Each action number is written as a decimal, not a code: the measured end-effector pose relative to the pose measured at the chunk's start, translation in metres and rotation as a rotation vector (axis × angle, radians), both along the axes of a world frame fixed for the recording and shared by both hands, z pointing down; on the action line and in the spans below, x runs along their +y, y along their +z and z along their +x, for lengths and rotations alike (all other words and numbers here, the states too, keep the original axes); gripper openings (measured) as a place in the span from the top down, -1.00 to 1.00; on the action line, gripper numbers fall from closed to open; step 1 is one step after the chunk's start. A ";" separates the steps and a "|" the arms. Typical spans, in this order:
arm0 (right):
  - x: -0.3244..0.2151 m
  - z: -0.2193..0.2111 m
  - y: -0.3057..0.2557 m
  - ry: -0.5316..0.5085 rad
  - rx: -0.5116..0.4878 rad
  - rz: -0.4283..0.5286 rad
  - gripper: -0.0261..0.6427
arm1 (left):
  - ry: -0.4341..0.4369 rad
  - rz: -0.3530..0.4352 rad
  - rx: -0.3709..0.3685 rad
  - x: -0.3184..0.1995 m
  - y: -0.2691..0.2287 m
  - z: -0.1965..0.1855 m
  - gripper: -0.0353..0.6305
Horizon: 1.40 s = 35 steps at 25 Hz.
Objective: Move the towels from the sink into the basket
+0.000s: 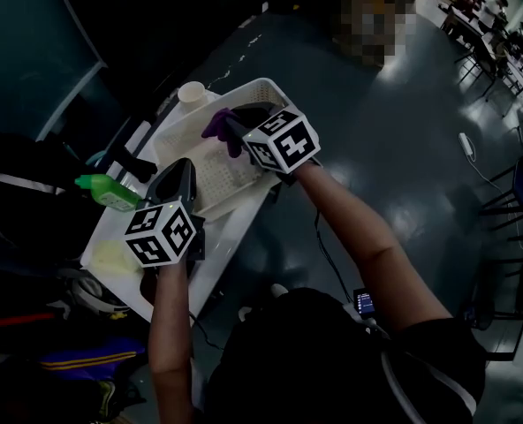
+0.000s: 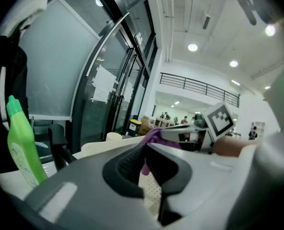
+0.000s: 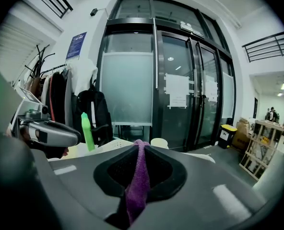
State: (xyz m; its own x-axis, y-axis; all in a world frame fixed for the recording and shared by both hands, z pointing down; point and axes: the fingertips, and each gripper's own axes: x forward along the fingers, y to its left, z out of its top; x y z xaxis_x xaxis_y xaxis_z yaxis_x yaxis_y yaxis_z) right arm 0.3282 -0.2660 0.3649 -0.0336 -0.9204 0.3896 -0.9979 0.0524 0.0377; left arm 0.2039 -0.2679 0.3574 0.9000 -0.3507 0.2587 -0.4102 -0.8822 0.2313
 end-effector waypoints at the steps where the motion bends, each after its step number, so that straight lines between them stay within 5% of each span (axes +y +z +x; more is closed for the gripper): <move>1: 0.000 0.002 0.001 0.012 0.004 -0.003 0.82 | 0.002 -0.003 -0.002 0.000 0.001 0.001 0.88; 3: 0.000 0.008 0.003 0.044 0.012 -0.006 0.78 | 0.004 -0.010 -0.004 0.000 0.002 0.004 0.88; 6: -0.001 0.014 0.004 0.068 0.012 -0.003 0.38 | 0.006 -0.019 -0.006 -0.003 0.004 0.006 0.88; 9: -0.001 0.014 0.005 0.064 0.002 -0.002 0.34 | 0.008 -0.024 -0.006 -0.006 0.006 0.007 0.88; 13: 0.001 0.014 0.002 0.076 -0.002 0.018 0.61 | 0.000 -0.027 -0.003 -0.008 0.006 0.005 0.88; 15: 0.003 0.017 -0.003 0.096 0.007 0.033 0.93 | -0.003 -0.029 0.001 -0.008 0.004 0.004 0.88; 35: -0.017 -0.071 -0.034 -0.073 -0.022 0.083 0.93 | -0.198 -0.010 0.039 -0.029 -0.012 -0.093 0.88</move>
State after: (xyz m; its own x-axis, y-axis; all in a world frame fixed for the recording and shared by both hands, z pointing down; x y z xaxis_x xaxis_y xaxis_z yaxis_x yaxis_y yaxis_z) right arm 0.2567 -0.2832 0.3305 -0.1098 -0.9443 0.3104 -0.9922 0.1229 0.0228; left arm 0.1114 -0.2969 0.3449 0.8232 -0.5196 0.2290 -0.5660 -0.7828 0.2586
